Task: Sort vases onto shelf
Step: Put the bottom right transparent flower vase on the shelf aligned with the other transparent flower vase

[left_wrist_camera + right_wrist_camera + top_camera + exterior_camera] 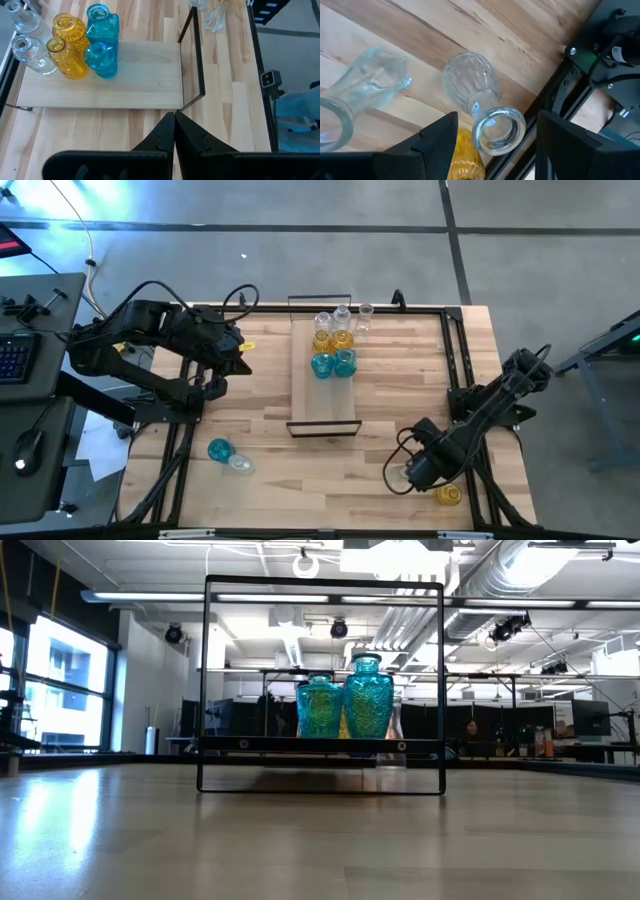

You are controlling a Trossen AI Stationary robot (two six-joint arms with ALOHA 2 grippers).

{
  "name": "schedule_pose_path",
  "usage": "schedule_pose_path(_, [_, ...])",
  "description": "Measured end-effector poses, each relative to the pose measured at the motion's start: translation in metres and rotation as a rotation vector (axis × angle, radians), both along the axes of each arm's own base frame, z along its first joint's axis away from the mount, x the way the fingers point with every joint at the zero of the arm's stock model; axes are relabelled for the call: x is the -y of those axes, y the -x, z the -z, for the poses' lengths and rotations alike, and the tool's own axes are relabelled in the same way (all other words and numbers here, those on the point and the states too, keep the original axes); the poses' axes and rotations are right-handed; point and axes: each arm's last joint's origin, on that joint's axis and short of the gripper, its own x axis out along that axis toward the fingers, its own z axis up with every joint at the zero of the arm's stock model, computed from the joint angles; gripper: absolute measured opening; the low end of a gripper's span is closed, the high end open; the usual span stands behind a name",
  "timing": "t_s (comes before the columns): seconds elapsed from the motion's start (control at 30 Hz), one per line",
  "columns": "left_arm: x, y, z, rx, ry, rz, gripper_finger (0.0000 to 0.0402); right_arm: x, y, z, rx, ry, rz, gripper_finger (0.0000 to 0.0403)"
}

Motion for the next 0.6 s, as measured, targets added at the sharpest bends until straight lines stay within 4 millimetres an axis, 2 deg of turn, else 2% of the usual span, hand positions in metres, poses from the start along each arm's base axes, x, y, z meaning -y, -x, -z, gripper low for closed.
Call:
schedule_pose_path(0.13, [0.0000,0.0000,0.0000,0.000,0.000,0.000,0.0001,-0.0003,-0.0001,0.0000,-0.002,-0.009,-0.012,0.0243])
schedule_pose_path(0.47, [0.0000,0.0000,0.0000,0.000,0.000,0.000,0.0001,-0.0009,-0.0007,0.0000,0.006,-0.019,-0.025,0.0134])
schedule_pose_path(0.6, [0.0000,0.0000,0.0000,0.000,0.000,0.000,0.0001,-0.0007,-0.0005,-0.0002,0.002,-0.019,-0.036,0.0112])
